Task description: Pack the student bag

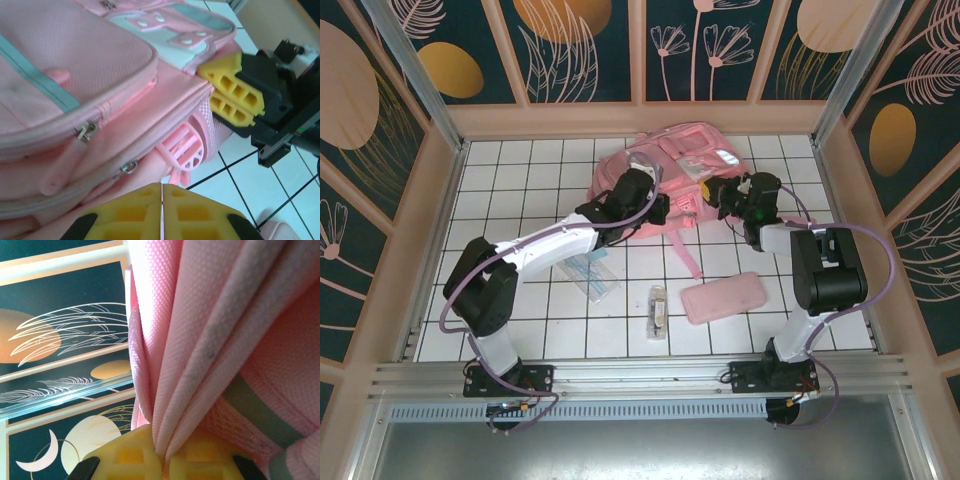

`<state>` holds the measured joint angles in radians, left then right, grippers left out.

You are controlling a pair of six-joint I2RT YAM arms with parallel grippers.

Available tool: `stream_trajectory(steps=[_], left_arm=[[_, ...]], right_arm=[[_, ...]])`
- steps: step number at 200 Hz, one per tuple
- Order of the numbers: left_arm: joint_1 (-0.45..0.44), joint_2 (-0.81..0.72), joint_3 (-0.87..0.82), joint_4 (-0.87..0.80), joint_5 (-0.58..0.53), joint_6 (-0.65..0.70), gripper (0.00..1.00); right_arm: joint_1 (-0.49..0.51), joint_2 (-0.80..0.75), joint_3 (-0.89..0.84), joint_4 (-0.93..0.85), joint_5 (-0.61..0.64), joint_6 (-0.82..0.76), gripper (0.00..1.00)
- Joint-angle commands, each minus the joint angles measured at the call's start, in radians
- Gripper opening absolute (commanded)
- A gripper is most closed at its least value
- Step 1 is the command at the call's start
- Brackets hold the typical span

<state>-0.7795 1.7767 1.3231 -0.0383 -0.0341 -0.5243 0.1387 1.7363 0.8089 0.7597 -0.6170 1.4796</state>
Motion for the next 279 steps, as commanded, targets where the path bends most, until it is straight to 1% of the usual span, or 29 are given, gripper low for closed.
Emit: stream_trajectory(steps=[1, 26, 42, 50, 62, 69, 86, 104, 120, 128, 136, 143, 149, 161, 173, 183, 196, 221, 250, 279], left_arm=[[0.007, 0.025, -0.035, -0.021, -0.059, 0.089, 0.07], [0.006, 0.048, -0.101, 0.005, -0.113, 0.096, 0.07], [0.006, 0.093, -0.151, 0.038, -0.176, 0.109, 0.07], [0.006, 0.134, -0.147, 0.023, -0.190, 0.111, 0.06], [0.006, 0.190, -0.121, -0.012, -0.187, 0.106, 0.01], [0.008, 0.208, -0.112, -0.023, -0.181, 0.095, 0.00], [0.006, 0.197, -0.117, -0.013, -0.178, 0.084, 0.01], [0.007, 0.165, -0.124, -0.006, -0.220, 0.098, 0.02], [0.007, 0.151, -0.094, -0.049, -0.241, 0.115, 0.03], [0.007, 0.132, -0.081, -0.066, -0.233, 0.118, 0.05], [0.008, 0.101, -0.076, -0.074, -0.215, 0.118, 0.10], [0.006, 0.066, -0.076, -0.071, -0.199, 0.117, 0.17], [0.006, 0.035, -0.076, -0.070, -0.187, 0.115, 0.26], [0.007, -0.020, -0.079, -0.059, -0.172, 0.109, 0.40], [0.006, -0.056, -0.081, -0.043, -0.159, 0.103, 0.50], [0.007, -0.057, -0.072, -0.034, -0.140, 0.100, 0.55], [0.006, -0.056, -0.051, -0.029, -0.113, 0.098, 0.59], [0.006, -0.007, 0.005, -0.023, -0.095, 0.093, 0.60], [0.007, 0.080, 0.129, -0.063, -0.091, 0.083, 0.60], [0.006, 0.096, 0.195, -0.054, -0.049, 0.065, 0.59]], right_arm=[[0.016, -0.076, 0.051, 0.155, -0.032, 0.062, 0.00], [0.015, -0.089, 0.072, 0.156, -0.024, 0.073, 0.00], [0.013, -0.099, 0.093, 0.146, -0.023, 0.069, 0.00], [0.013, -0.102, 0.102, 0.145, -0.025, 0.071, 0.00], [0.013, -0.112, 0.111, 0.141, -0.028, 0.071, 0.00], [0.012, -0.118, 0.116, 0.136, -0.027, 0.069, 0.00], [0.008, -0.129, 0.121, 0.128, -0.027, 0.063, 0.00], [0.001, -0.139, 0.114, 0.135, -0.027, 0.069, 0.00], [-0.001, -0.144, 0.115, 0.134, -0.029, 0.068, 0.00], [-0.001, -0.146, 0.118, 0.122, -0.029, 0.059, 0.00], [-0.002, -0.148, 0.118, 0.112, -0.029, 0.052, 0.00], [-0.002, -0.149, 0.117, 0.109, -0.029, 0.048, 0.00], [-0.002, -0.152, 0.114, 0.106, -0.026, 0.045, 0.00], [0.000, -0.159, 0.109, 0.096, -0.013, 0.037, 0.00], [0.002, -0.167, 0.105, 0.086, 0.001, 0.031, 0.00], [0.006, -0.170, 0.106, 0.078, 0.009, 0.025, 0.00], [0.010, -0.170, 0.113, 0.067, 0.012, 0.018, 0.00], [0.016, -0.170, 0.124, 0.053, 0.019, 0.011, 0.00], [0.026, -0.166, 0.128, 0.040, 0.027, 0.001, 0.00], [0.039, -0.157, 0.107, 0.010, 0.063, -0.033, 0.00]])
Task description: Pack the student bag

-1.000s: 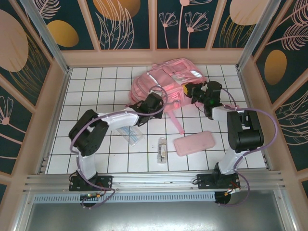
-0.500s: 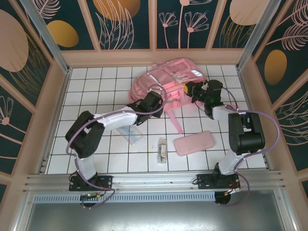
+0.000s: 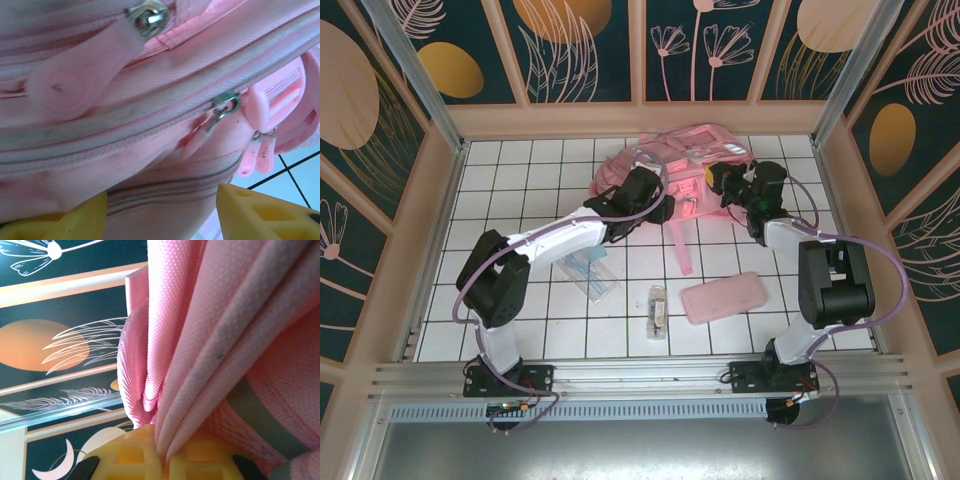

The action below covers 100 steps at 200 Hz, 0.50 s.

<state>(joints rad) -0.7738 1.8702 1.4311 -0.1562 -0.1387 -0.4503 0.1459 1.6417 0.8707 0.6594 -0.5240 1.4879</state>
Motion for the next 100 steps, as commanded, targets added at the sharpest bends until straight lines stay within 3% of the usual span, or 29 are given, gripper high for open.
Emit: stream_trajectory(steps=[1, 67, 100], left_arm=[[0.001, 0.003, 0.089, 0.065, 0.058, -0.009, 0.58], [0.002, 0.098, 0.238, -0.078, -0.044, -0.034, 0.59], [0.001, 0.151, 0.302, -0.134, -0.108, -0.039, 0.52]], right_arm=[[0.032, -0.061, 0.045, 0.111, -0.029, -0.042, 0.00], [0.054, -0.002, 0.050, 0.169, -0.043, -0.008, 0.00], [0.064, 0.001, 0.060, 0.173, -0.051, -0.004, 0.00]])
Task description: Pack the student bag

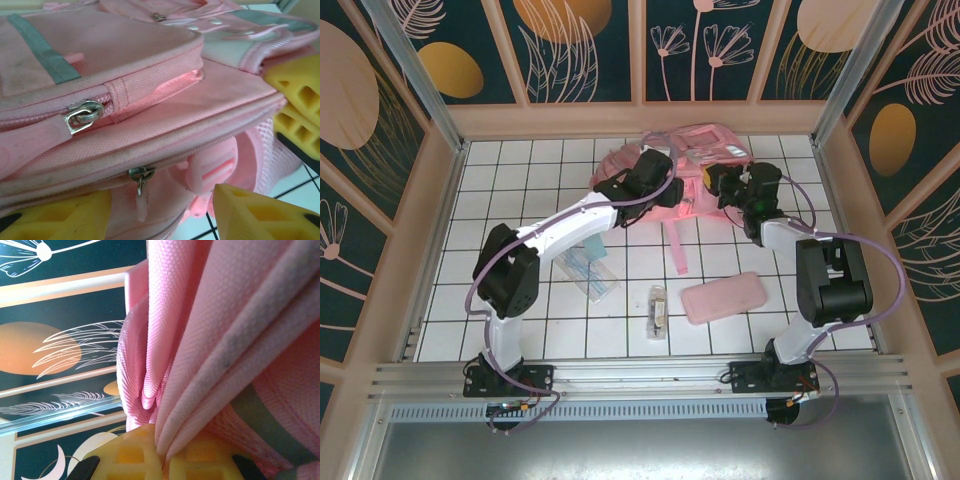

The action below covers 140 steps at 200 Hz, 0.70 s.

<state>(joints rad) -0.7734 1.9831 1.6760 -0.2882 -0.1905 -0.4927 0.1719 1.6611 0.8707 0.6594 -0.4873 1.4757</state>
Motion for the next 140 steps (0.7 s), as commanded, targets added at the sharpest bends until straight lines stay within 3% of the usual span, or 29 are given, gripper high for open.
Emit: stream_trajectory(steps=[1, 45, 88, 140], left_arm=[[0.000, 0.038, 0.057, -0.003, -0.058, 0.003, 0.52], [0.000, 0.036, 0.018, -0.025, -0.135, 0.019, 0.46], [0.022, 0.109, 0.042, -0.028, -0.166, 0.027, 0.53], [0.086, 0.102, 0.007, 0.012, -0.130, 0.024, 0.05]], right_arm=[[0.038, -0.018, 0.059, 0.172, -0.088, 0.008, 0.00], [0.036, -0.020, 0.060, 0.180, -0.092, 0.014, 0.00], [0.042, -0.036, 0.066, 0.191, -0.109, 0.028, 0.00], [0.024, -0.064, 0.055, 0.171, -0.112, 0.013, 0.00]])
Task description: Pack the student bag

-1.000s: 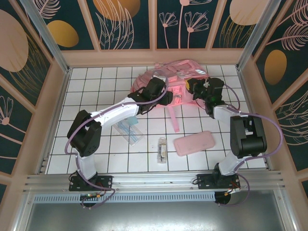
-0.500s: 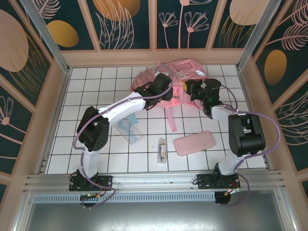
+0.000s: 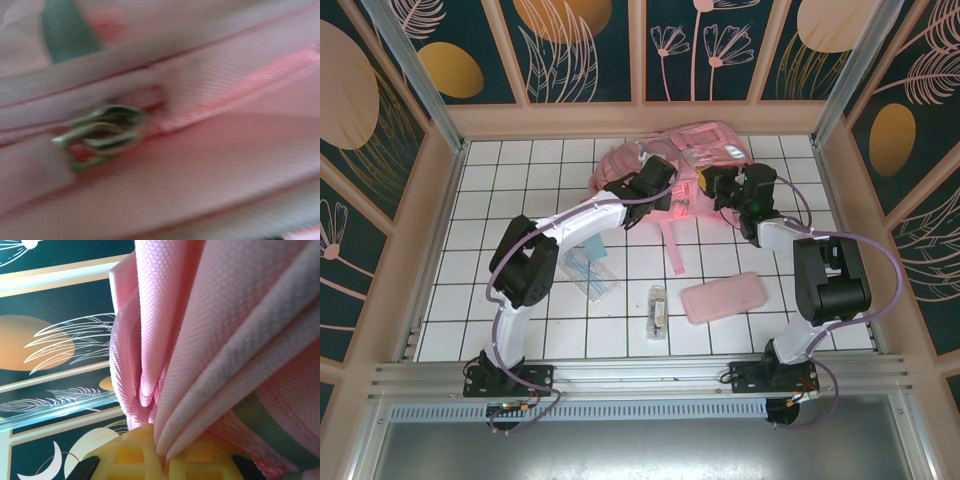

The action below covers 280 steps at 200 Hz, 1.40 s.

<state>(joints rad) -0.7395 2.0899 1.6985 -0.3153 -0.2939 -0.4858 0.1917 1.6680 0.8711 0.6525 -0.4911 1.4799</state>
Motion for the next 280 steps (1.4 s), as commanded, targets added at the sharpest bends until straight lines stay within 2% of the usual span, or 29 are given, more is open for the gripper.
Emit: stream_trajectory(steps=[1, 8, 42, 80, 110, 137, 161, 173, 184, 199, 217, 225, 238, 251, 267, 280], left_arm=[[0.052, -0.007, -0.017, 0.040, -0.025, 0.018, 0.04], [0.055, -0.022, -0.027, 0.043, -0.020, 0.027, 0.00], [0.081, -0.140, -0.121, 0.030, 0.021, 0.095, 0.00], [0.170, -0.206, -0.173, -0.135, 0.142, 0.174, 0.00], [0.210, -0.215, -0.209, -0.186, 0.110, 0.234, 0.00], [0.247, -0.190, -0.205, -0.198, 0.121, 0.262, 0.00], [0.247, -0.179, -0.197, -0.220, 0.130, 0.281, 0.00], [0.247, -0.176, -0.190, -0.246, 0.173, 0.281, 0.00], [0.241, -0.180, -0.181, -0.270, 0.261, 0.273, 0.00], [0.196, -0.216, -0.190, -0.256, 0.363, 0.249, 0.00], [0.113, -0.245, -0.177, -0.216, 0.410, 0.206, 0.00], [0.086, -0.242, -0.162, -0.195, 0.446, 0.178, 0.00], [0.069, -0.223, -0.146, -0.135, 0.542, 0.114, 0.00], [0.054, -0.188, -0.121, -0.084, 0.599, 0.066, 0.00], [0.033, -0.136, -0.068, -0.049, 0.597, 0.044, 0.00], [0.023, -0.095, -0.023, -0.017, 0.603, 0.024, 0.00]], right_arm=[[0.003, -0.070, 0.054, 0.177, -0.109, 0.007, 0.00], [-0.001, -0.068, 0.054, 0.172, -0.110, -0.001, 0.00], [-0.037, -0.069, 0.050, 0.102, -0.131, -0.095, 0.00], [-0.089, -0.088, 0.060, -0.043, -0.118, -0.287, 0.00], [-0.107, -0.080, 0.119, -0.144, -0.128, -0.410, 0.00], [-0.122, -0.073, 0.140, -0.175, -0.127, -0.439, 0.00], [-0.139, -0.054, 0.149, -0.177, -0.125, -0.465, 0.00], [-0.149, -0.033, 0.168, -0.190, -0.110, -0.494, 0.00], [-0.163, -0.001, 0.195, -0.207, -0.096, -0.522, 0.00], [-0.178, 0.052, 0.248, -0.206, -0.087, -0.555, 0.00], [-0.192, 0.123, 0.328, -0.243, -0.098, -0.573, 0.00], [-0.196, 0.145, 0.361, -0.270, -0.109, -0.574, 0.12], [-0.199, 0.152, 0.381, -0.312, -0.127, -0.572, 0.41], [-0.199, 0.130, 0.371, -0.377, -0.120, -0.584, 0.60], [-0.199, 0.072, 0.321, -0.458, -0.084, -0.619, 0.70], [-0.202, 0.011, 0.259, -0.503, -0.049, -0.644, 0.71]])
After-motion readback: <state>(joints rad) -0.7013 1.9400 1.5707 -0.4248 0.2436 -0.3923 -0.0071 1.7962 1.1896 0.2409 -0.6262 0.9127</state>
